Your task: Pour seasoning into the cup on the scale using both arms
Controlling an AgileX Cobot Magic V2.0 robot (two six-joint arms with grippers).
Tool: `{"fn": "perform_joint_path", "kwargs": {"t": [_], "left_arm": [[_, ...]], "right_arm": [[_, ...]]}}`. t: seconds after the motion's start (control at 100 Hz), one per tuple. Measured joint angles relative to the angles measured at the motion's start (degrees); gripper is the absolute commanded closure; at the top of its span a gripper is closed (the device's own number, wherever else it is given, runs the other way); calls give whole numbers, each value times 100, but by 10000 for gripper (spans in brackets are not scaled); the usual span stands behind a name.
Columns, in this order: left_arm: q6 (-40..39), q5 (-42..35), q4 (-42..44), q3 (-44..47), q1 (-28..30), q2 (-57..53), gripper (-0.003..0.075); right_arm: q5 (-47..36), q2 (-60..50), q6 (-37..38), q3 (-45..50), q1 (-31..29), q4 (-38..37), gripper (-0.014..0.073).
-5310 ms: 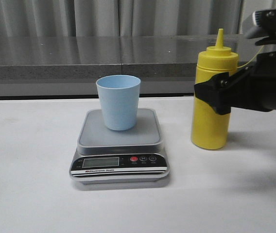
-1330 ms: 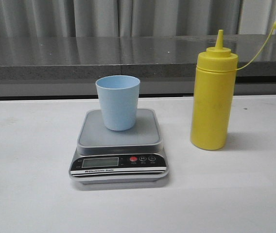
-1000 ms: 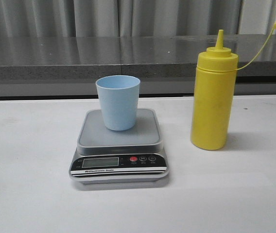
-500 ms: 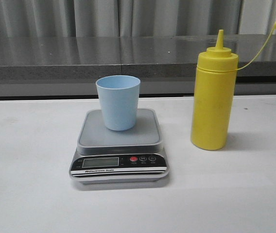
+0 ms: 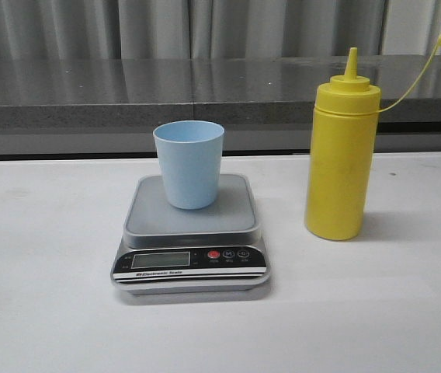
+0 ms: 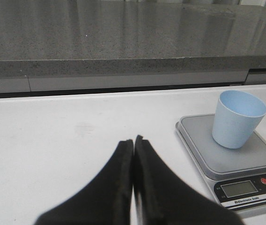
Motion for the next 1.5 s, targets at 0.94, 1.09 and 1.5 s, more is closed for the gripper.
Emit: {"fn": "perform_joint_path", "kwargs": {"t": [0.94, 1.09, 1.5], "left_arm": [[0, -1153, 504, 1912, 601, -1927, 740], [0, -1191, 504, 1912, 775, -1927, 740], [0, -1191, 550, 1912, 796, -1927, 740]], "right_arm": [[-4, 0, 0, 0, 0, 0, 660], [-4, 0, 0, 0, 0, 0, 660], [-4, 0, 0, 0, 0, 0, 660]]}}
